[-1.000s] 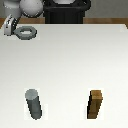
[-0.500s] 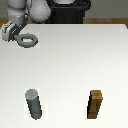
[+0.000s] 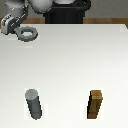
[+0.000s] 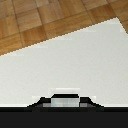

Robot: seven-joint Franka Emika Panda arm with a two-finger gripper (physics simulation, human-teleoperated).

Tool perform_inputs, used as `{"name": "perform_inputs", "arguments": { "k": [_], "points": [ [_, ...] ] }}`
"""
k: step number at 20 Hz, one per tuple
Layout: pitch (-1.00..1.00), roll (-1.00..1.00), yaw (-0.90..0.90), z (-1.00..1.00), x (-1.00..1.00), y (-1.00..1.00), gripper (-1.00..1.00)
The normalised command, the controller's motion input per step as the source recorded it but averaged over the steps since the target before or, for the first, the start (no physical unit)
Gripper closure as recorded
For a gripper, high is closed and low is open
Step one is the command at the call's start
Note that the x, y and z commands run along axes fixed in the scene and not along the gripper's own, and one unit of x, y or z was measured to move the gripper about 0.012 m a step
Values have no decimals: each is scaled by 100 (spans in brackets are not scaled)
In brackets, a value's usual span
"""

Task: Put the loop with the handle onto the peg.

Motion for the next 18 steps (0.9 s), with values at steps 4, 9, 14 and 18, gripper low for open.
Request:
{"name": "perform_inputs", "arguments": {
  "k": [4, 9, 14, 18],
  "points": [
    [0, 0, 0, 100, 0, 0, 100],
    [0, 0, 0, 80, 20, 0, 100],
    [0, 0, 0, 0, 100, 0, 100],
    [0, 0, 0, 0, 100, 0, 100]
  ]
}}
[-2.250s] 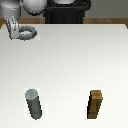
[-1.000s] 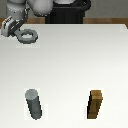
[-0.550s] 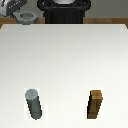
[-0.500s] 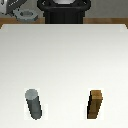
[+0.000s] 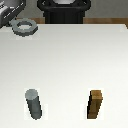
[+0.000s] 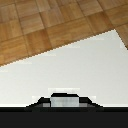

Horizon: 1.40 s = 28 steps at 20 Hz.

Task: Put the loop with the handle onto the peg.

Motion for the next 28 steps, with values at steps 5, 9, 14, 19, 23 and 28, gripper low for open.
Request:
{"name": "perform_inputs", "arguments": {
  "k": [5, 9, 14, 19, 23, 28],
  "points": [
    [0, 0, 0, 0, 100, 0, 100],
    [0, 0, 0, 0, 100, 0, 100],
    [0, 0, 0, 0, 100, 0, 100],
    [0, 0, 0, 0, 60, 4, 100],
    [0, 0, 0, 31, 0, 50, 100],
    [0, 0, 0, 0, 20, 0, 100]
  ]
}}
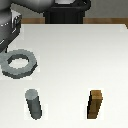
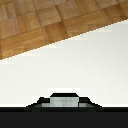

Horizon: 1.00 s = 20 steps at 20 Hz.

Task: Put the loop with the handle onto the peg.

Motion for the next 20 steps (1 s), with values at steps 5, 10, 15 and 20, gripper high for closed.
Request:
{"name": "perform_inputs", "arguments": {
  "k": [5, 10, 15, 20],
  "points": [
    [0, 0, 0, 0, 100, 0, 100],
    [0, 0, 0, 0, 60, 25, 100],
    [0, 0, 0, -20, 0, 20, 100],
    [0, 0, 0, -20, -20, 20, 100]
  ]
}}
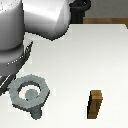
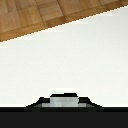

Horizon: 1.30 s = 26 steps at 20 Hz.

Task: Put the loop with the handle onto the peg.

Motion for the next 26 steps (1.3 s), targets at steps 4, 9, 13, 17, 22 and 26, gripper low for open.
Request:
{"name": "perform_inputs", "arguments": {
  "k": [4, 9, 13, 17, 22, 26],
  "points": [
    [0, 0, 0, -25, 0, 50, 100],
    [0, 0, 0, 0, 0, -80, 100],
    [0, 0, 0, 0, -25, 25, 100],
    [0, 0, 0, -50, 0, 25, 100],
    [0, 0, 0, -100, 0, 0, 100],
    [0, 0, 0, -25, 0, 0, 100]
  ]
}}
